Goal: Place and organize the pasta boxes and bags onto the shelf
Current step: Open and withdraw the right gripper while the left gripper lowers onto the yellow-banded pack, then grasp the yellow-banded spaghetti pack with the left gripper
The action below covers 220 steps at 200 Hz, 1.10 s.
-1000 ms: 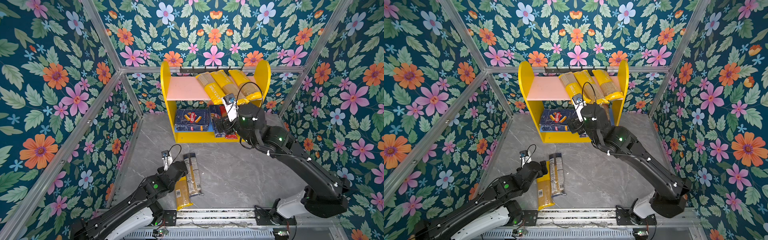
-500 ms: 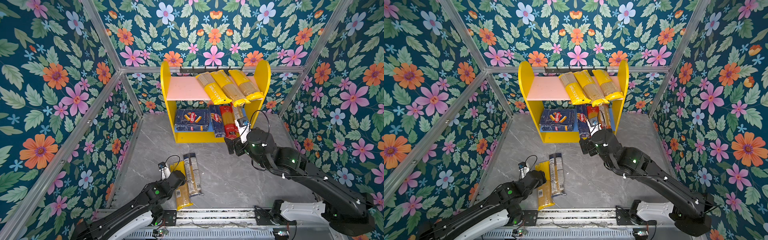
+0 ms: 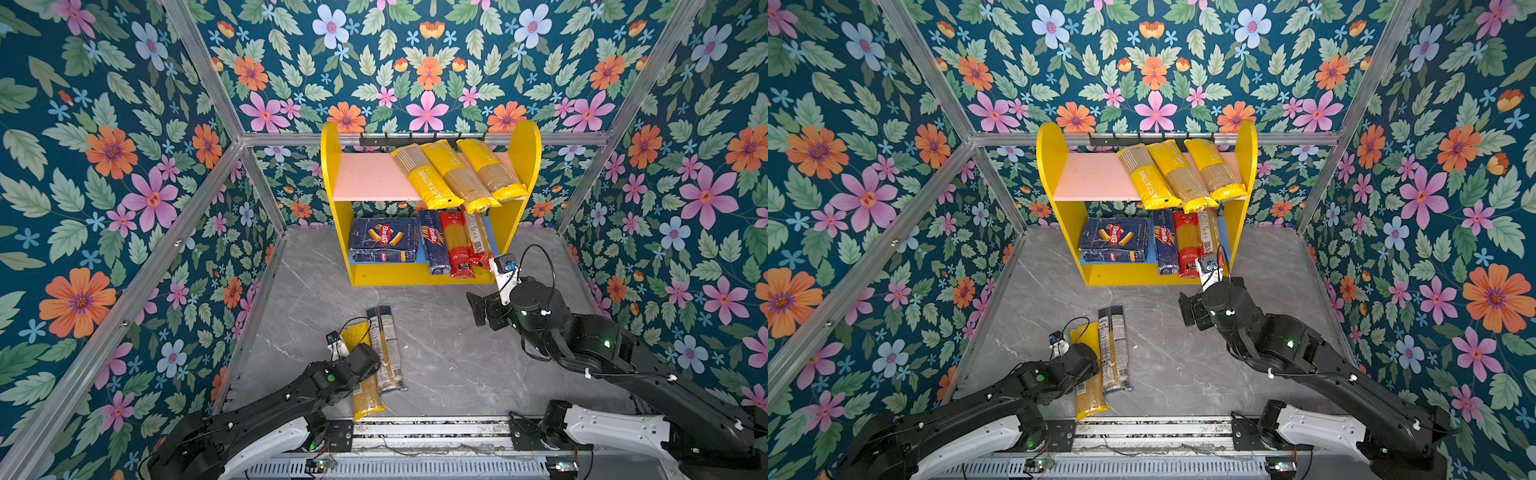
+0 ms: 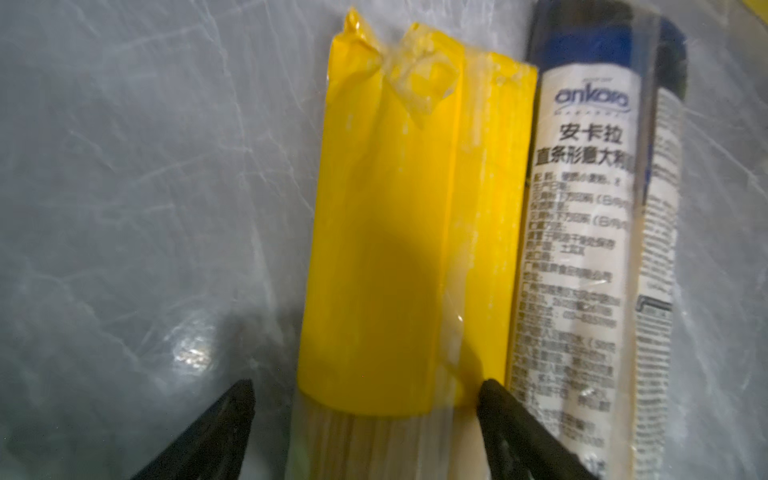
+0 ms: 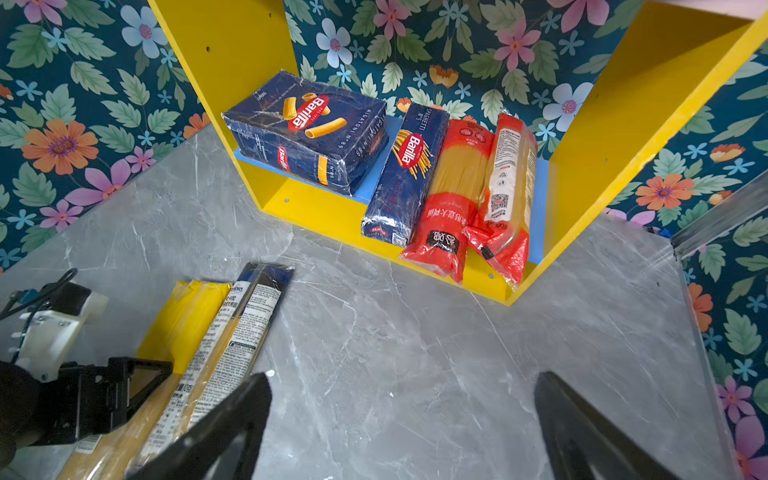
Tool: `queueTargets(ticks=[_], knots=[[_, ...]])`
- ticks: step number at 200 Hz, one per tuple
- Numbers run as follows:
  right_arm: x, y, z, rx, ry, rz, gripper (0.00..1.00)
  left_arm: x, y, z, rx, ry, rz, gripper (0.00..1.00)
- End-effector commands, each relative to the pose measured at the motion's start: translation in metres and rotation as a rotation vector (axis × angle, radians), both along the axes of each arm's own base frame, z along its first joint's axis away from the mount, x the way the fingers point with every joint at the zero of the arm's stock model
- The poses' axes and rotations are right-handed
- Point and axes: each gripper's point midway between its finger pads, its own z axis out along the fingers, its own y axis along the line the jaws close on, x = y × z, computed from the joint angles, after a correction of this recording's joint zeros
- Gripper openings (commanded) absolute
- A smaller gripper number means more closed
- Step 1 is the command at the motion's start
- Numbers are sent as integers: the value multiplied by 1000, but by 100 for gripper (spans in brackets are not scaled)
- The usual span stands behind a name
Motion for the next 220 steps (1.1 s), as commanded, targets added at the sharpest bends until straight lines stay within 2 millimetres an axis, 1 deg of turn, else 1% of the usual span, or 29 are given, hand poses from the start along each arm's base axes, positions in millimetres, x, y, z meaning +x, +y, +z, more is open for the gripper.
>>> queueTargets(ticks=[1, 10, 31, 56, 79, 92, 116, 138, 147, 155, 160, 166, 177, 193, 220], knots=[[-3, -5, -2, 24, 6, -12, 99, 5, -11, -1, -30, -3, -6, 84], [-5, -8, -5, 21, 9, -14, 99, 7, -11, -1, -12, -6, -8, 83], [-6, -14, -10, 7, 15, -32, 99, 13, -15, -4, 24, -4, -18, 73], [-7, -17, -16, 1, 25, -39, 99, 25, -24, -7, 80, -7, -58, 65], [-9, -21, -21, -3, 36, -48, 99, 40, -36, -5, 150, -4, -104, 50], [-10, -23, -22, 1, 40, -51, 99, 50, -45, -1, 179, -14, -130, 49], [-13, -26, -24, 11, 44, -53, 99, 70, -58, 7, 217, -38, -176, 54], [-14, -30, -25, 11, 47, -62, 99, 84, -64, 13, 235, -49, -200, 59], [-14, -30, -27, 6, 52, -61, 99, 86, -65, 16, 245, -52, -206, 63], [-15, -30, -27, 4, 54, -58, 99, 87, -64, 18, 254, -53, -208, 70], [-15, -30, -29, 0, 58, -59, 99, 87, -64, 18, 255, -50, -214, 76], [-15, -29, -29, -1, 60, -55, 99, 85, -63, 18, 256, -43, -220, 81], [-15, -28, -31, -4, 65, -53, 99, 81, -59, 19, 261, -32, -220, 86], [-14, -25, -33, -3, 70, -44, 99, 68, -51, 14, 246, -4, -207, 88], [-14, -20, -36, 9, 73, -33, 99, 43, -35, 5, 205, 20, -177, 89]])
